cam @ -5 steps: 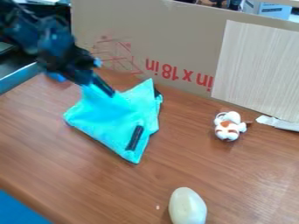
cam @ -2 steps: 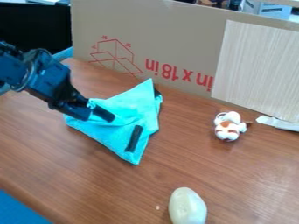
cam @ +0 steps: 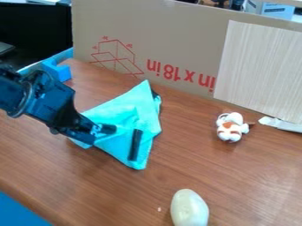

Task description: Unfold the cloth from top to bottom

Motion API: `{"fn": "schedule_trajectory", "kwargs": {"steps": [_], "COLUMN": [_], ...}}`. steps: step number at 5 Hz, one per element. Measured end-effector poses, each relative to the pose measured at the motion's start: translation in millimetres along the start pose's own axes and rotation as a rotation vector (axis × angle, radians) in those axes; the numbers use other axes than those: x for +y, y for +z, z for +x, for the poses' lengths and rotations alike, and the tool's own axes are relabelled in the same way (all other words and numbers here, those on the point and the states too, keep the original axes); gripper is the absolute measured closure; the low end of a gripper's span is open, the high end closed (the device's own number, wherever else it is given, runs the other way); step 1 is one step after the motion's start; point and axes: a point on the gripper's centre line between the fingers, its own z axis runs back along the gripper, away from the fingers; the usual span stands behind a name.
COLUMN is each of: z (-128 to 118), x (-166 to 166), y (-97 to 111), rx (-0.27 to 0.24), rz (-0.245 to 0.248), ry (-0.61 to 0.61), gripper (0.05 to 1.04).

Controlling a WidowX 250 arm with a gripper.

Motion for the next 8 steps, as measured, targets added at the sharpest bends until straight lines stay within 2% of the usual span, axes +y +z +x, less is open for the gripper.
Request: {"fn": "schedule_trajectory", "kwargs": {"steps": [2,4,6,8], "z": [-16.9,-34.3,-51.3,-66.4], "x": [-15.3,-7.6,2.8,8.9], "y": [-1.8,-1.7,23.0,42.6], "rx": [0.023,0.095,0.107,0.131], "rz": [-0.029,-0.138,-0.257,-0.34], "ry": [-0.031,-0.133,-0.306,-0.412], "gripper": [1.034,1.034,1.034,1.034]}}
